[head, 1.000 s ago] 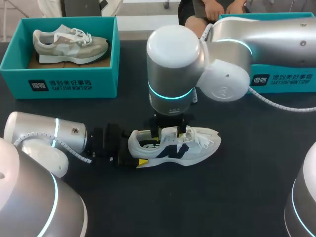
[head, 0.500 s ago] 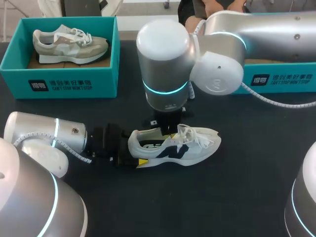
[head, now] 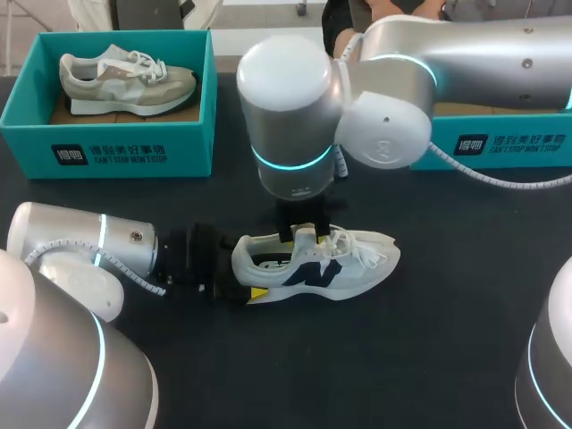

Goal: Take the shoe out of the shoebox, open the shoe tongue, remove and reinsert the insole, then place the shoe into the shoebox

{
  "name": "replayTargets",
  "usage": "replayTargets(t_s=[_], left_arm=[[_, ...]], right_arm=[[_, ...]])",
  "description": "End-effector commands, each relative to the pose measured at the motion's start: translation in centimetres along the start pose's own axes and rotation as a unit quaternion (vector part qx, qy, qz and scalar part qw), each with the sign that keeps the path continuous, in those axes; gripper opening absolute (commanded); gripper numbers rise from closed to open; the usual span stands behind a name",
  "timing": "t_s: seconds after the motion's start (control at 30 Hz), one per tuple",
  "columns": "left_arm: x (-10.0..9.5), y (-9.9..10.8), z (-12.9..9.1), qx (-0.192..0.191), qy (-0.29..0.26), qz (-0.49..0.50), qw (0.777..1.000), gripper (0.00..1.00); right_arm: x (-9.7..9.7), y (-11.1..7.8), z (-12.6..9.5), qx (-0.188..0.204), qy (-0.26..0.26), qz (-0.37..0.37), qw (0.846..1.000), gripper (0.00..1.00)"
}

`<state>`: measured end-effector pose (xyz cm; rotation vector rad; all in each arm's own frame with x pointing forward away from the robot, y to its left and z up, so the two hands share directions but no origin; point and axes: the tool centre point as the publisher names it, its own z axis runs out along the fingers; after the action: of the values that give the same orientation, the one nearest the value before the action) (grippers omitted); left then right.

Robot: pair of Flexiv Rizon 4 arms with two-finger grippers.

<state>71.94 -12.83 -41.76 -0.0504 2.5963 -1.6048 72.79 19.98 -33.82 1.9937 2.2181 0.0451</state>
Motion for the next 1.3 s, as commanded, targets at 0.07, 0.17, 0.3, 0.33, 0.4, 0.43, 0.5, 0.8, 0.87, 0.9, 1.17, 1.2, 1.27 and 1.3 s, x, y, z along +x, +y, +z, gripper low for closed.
replayTargets(t_s=[0.07,0.17,0.3,0.33,0.4,0.43,0.5,0.8,0.87,0.9,1.17,1.2,1.27,1.3], left_arm=[[0.2,0.1,0.3,-0.001,0.000,0.000,1.000,0.00],[0.2,0.1,0.3,-0.001,0.000,0.000,1.000,0.00],[0.2,0.1,0.3,-0.001,0.000,0.000,1.000,0.00],[0.2,0.1,0.3,-0.001,0.000,0.000,1.000,0.00],[0.2,0.1,0.3,-0.001,0.000,0.000,1.000,0.00],[0.2,0.1,0.3,-0.001,0.000,0.000,1.000,0.00],[0.2,0.1,0.3,-0.001,0.000,0.000,1.000,0.00],[0.2,0.1,0.3,-0.001,0.000,0.000,1.000,0.00],[0.2,0.1,0.3,-0.001,0.000,0.000,1.000,0.00],[0.2,0.1,0.3,-0.001,0.000,0.000,1.000,0.00],[0.2,0.1,0.3,-0.001,0.000,0.000,1.000,0.00],[0.2,0.1,0.3,-0.001,0.000,0.000,1.000,0.00],[0.2,0.1,0.3,-0.001,0.000,0.000,1.000,0.00],[0.2,0.1,0.3,-0.001,0.000,0.000,1.000,0.00]], right_arm=[[1.5,-0.2,0.3,-0.005,-0.033,0.005,0.999,1.00],[1.7,-0.2,0.5,-0.006,-0.068,0.004,0.998,1.00],[1.5,-0.6,0.7,-0.005,-0.083,0.007,0.996,1.00],[1.5,-0.6,0.8,-0.010,-0.087,0.014,0.996,1.00],[1.3,-0.7,1.0,-0.003,-0.088,0.009,0.996,1.00],[1.2,-0.7,1.2,-0.005,-0.089,0.010,0.996,1.00],[1.0,-0.8,1.5,-0.002,-0.088,0.013,0.996,1.00],[-1.2,-1.1,1.5,0.028,-0.109,0.009,0.994,1.00],[-2.0,-1.2,1.4,0.036,-0.115,0.005,0.993,1.00],[-2.4,-1.3,1.3,0.037,-0.121,0.004,0.992,1.00],[-3.7,-1.4,-0.7,0.038,-0.142,0.009,0.989,0.44],[-3.7,-1.4,-0.8,0.038,-0.142,0.008,0.989,0.43],[-3.6,-1.4,-1.3,0.038,-0.143,0.007,0.989,0.35],[-3.6,-1.4,-1.4,0.039,-0.143,0.006,0.989,0.28]])
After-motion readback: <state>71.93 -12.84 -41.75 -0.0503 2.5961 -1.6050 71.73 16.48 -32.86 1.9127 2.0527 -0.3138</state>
